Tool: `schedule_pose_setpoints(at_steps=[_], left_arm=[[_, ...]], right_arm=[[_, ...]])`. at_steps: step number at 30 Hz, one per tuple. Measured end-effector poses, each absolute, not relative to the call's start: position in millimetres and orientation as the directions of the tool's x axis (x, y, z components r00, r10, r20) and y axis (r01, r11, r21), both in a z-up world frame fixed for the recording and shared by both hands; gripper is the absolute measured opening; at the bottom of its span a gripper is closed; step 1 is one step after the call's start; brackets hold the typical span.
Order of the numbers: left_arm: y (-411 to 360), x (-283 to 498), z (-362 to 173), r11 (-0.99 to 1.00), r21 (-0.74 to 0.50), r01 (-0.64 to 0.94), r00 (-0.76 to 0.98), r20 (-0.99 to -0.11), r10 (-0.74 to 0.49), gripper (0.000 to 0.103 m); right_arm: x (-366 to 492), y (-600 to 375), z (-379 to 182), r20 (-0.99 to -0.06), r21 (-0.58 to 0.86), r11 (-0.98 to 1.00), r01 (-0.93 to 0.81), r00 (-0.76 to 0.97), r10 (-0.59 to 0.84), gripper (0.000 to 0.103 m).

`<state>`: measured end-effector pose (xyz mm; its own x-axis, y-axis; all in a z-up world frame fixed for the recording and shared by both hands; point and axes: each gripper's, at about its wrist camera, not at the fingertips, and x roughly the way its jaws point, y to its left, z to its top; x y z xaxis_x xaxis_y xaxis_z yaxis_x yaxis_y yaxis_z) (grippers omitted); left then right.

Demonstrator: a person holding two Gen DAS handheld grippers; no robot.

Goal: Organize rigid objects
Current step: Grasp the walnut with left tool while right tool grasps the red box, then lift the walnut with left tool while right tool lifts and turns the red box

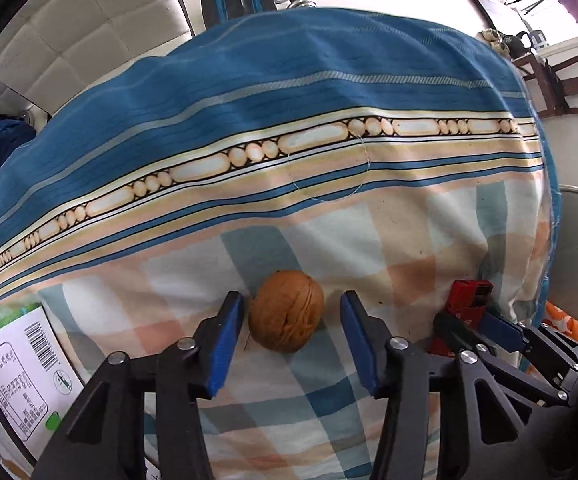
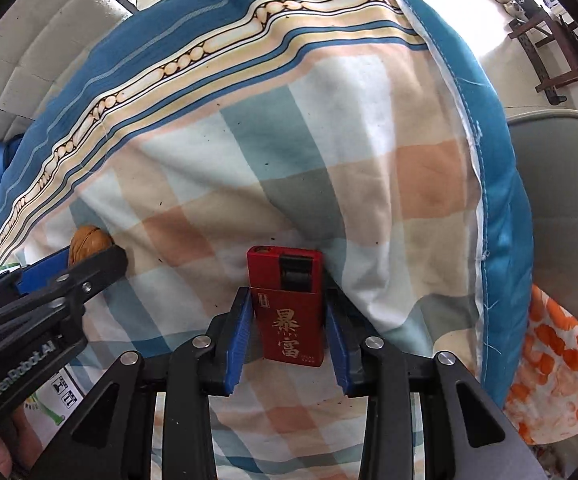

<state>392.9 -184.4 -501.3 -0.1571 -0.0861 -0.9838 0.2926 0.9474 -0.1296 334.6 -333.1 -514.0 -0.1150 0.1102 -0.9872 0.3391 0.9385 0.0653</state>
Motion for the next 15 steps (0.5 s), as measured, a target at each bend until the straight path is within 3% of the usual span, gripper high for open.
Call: schedule_pose_setpoints(at_steps=[4, 15], left_arm=[[-189, 395, -503, 0.946, -0.096, 0.309, -0.135, -0.989, -0.056, 0.033], [-170, 355, -477, 0.949, -0.139, 0.282, -0.134, -0.985, -0.105, 0.033]], right_arm=[[344, -334, -525, -0.986, 0.065, 0.940, 0.335, -0.122, 0.112, 0.038], [305, -303, -519, -0.982, 0.095, 0.955, 0.282, -0.130, 0.136, 0.037]])
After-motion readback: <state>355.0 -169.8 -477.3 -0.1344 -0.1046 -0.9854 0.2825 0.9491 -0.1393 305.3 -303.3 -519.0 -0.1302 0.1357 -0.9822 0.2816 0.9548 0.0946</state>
